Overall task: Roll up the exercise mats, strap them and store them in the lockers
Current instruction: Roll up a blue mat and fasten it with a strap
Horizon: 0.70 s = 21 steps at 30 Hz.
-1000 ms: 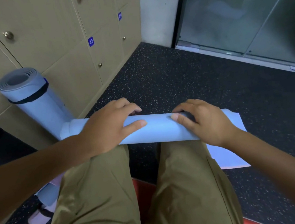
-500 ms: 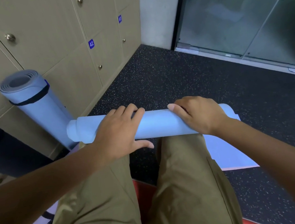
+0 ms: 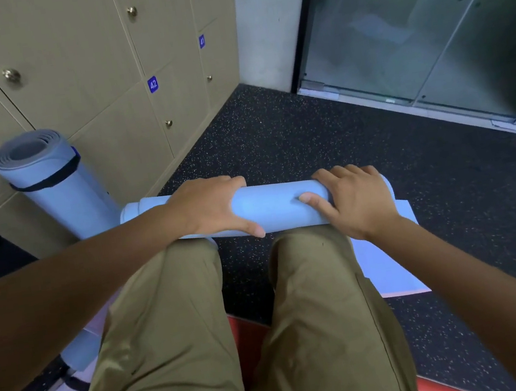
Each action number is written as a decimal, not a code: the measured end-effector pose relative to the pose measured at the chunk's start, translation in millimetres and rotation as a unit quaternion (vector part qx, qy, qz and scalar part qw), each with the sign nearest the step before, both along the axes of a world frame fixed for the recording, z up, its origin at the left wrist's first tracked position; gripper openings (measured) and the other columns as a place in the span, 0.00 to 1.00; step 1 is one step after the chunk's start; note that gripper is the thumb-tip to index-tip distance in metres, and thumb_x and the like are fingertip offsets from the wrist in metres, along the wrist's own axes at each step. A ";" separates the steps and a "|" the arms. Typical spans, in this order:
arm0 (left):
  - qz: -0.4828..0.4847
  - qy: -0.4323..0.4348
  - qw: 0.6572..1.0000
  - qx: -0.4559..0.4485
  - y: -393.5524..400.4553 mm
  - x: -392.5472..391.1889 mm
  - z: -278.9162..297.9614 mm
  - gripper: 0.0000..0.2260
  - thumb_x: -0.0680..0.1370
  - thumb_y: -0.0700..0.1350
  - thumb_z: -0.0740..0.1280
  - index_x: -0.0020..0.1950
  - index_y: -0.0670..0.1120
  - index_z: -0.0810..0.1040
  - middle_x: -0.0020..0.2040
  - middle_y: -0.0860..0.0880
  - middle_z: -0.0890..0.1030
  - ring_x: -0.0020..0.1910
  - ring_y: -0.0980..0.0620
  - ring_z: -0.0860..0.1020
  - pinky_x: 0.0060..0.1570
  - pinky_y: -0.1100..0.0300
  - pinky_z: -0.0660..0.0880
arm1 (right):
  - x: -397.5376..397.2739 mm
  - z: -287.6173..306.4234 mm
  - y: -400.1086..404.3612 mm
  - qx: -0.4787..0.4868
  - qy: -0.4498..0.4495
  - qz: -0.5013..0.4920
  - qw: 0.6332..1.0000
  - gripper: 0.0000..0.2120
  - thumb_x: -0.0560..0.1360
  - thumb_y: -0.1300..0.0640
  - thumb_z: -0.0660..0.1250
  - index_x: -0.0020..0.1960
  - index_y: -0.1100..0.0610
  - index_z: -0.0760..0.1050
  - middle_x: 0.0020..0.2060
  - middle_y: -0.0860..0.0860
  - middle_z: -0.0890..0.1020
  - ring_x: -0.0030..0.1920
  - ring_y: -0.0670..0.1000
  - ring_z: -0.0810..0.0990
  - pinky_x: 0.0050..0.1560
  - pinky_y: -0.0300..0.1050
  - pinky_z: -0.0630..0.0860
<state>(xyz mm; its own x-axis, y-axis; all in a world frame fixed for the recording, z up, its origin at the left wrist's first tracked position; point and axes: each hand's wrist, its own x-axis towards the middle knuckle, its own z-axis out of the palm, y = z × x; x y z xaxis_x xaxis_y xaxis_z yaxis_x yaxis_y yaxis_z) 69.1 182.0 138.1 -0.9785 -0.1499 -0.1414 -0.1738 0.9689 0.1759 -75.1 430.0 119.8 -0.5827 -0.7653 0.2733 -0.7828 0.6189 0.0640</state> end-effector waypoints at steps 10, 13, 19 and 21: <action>-0.039 0.015 0.995 -0.090 8.7 -28.6 13.0 0.36 0.61 0.81 0.66 0.54 0.54 0.71 0.47 0.56 0.77 0.45 0.50 0.77 0.39 0.53 0.68 | -24.2 -2.2 -20.9 0.019 -0.125 -0.062 0.990 0.42 0.74 0.24 0.34 0.51 0.47 0.80 0.39 0.50 0.82 0.43 0.55 0.79 0.42 0.49 0.69; -0.066 0.026 0.987 -0.147 17.7 -44.3 16.2 0.43 0.57 0.83 0.65 0.59 0.53 0.71 0.47 0.54 0.77 0.46 0.48 0.77 0.41 0.53 0.71 | -33.3 -4.1 -19.2 0.008 -0.210 -0.087 0.974 0.37 0.78 0.26 0.39 0.54 0.46 0.81 0.44 0.51 0.83 0.47 0.56 0.79 0.46 0.51 0.71; -0.098 0.014 0.975 -0.199 30.2 -66.1 28.0 0.39 0.59 0.80 0.69 0.53 0.52 0.66 0.44 0.52 0.76 0.40 0.47 0.73 0.38 0.53 0.66 | -42.4 -8.8 -10.8 -0.013 -0.274 -0.108 0.956 0.38 0.78 0.26 0.38 0.57 0.45 0.81 0.48 0.50 0.83 0.50 0.55 0.79 0.52 0.52 0.73; -0.105 0.021 0.971 -0.212 31.5 -70.7 28.6 0.39 0.60 0.80 0.68 0.56 0.51 0.68 0.45 0.52 0.77 0.40 0.46 0.74 0.37 0.54 0.66 | -41.8 -12.7 -4.4 -0.035 -0.256 -0.105 0.960 0.35 0.80 0.29 0.41 0.54 0.48 0.80 0.46 0.49 0.82 0.49 0.55 0.79 0.51 0.52 0.73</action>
<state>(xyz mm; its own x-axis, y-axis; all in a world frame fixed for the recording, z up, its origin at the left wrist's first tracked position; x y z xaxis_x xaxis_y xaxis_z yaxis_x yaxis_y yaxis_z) -1.6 213.5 166.7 -0.9974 0.0176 -0.0701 0.0342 0.9693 -0.2436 -116.8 425.6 107.1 -0.7940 -0.6064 -0.0436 -0.5579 0.7553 -0.3439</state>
